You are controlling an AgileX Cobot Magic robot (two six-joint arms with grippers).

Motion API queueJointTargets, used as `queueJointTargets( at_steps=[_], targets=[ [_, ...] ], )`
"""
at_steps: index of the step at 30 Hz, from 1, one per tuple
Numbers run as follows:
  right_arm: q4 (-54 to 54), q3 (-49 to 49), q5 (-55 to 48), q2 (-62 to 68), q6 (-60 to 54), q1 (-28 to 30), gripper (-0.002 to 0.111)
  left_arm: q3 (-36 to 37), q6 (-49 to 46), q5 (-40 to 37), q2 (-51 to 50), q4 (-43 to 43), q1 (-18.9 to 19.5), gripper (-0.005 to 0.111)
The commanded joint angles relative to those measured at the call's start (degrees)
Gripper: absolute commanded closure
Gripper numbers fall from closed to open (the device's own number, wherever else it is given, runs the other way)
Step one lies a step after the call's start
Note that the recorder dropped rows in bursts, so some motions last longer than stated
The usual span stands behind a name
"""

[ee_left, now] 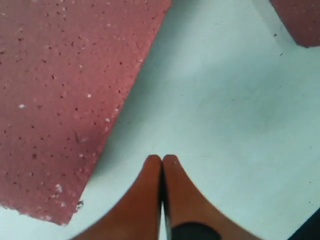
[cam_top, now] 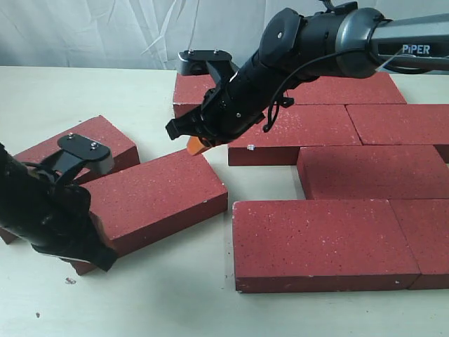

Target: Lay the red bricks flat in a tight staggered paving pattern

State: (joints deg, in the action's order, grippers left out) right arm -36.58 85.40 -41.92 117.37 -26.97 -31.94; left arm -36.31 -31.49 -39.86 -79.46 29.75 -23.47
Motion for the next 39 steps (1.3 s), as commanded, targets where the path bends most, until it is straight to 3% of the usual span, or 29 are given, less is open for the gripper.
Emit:
queueJointTargets(
  at_steps=[1,10,13,19,22,30,39],
  targets=[
    [1.7,0.3,0.8,-0.5,-0.3,0.0,0.109,0.1,-3.5,1.7,-3.5,-1.5,-0.1,0.107],
    [2.4,0.3,2.3,-0.5,-0.1,0.0,0.109,0.1,-2.8,4.0,-9.4,-15.1,-0.1,0.107],
    [2.4,0.3,3.3,-0.5,-0.1,0.0,0.109,0.1,1.8,6.9,-10.2,-19.8,-0.1,0.107],
    [2.6,0.3,4.3,-0.5,-0.1,0.0,0.109,0.1,18.1,11.6,-10.6,-39.7,-0.1,0.107],
    [2.6,0.3,4.5,-0.5,-0.1,0.0,0.109,0.1,23.9,14.2,-10.6,-45.7,-0.1,0.107],
    [2.6,0.3,4.6,-0.5,-0.1,0.0,0.109,0.1,24.0,16.8,-10.6,-45.5,-0.1,0.107],
    [2.4,0.3,3.1,-0.5,0.0,0.0,0.109,-2.1,23.8,20.8,-10.2,-38.3,-0.1,0.107]
  ],
)
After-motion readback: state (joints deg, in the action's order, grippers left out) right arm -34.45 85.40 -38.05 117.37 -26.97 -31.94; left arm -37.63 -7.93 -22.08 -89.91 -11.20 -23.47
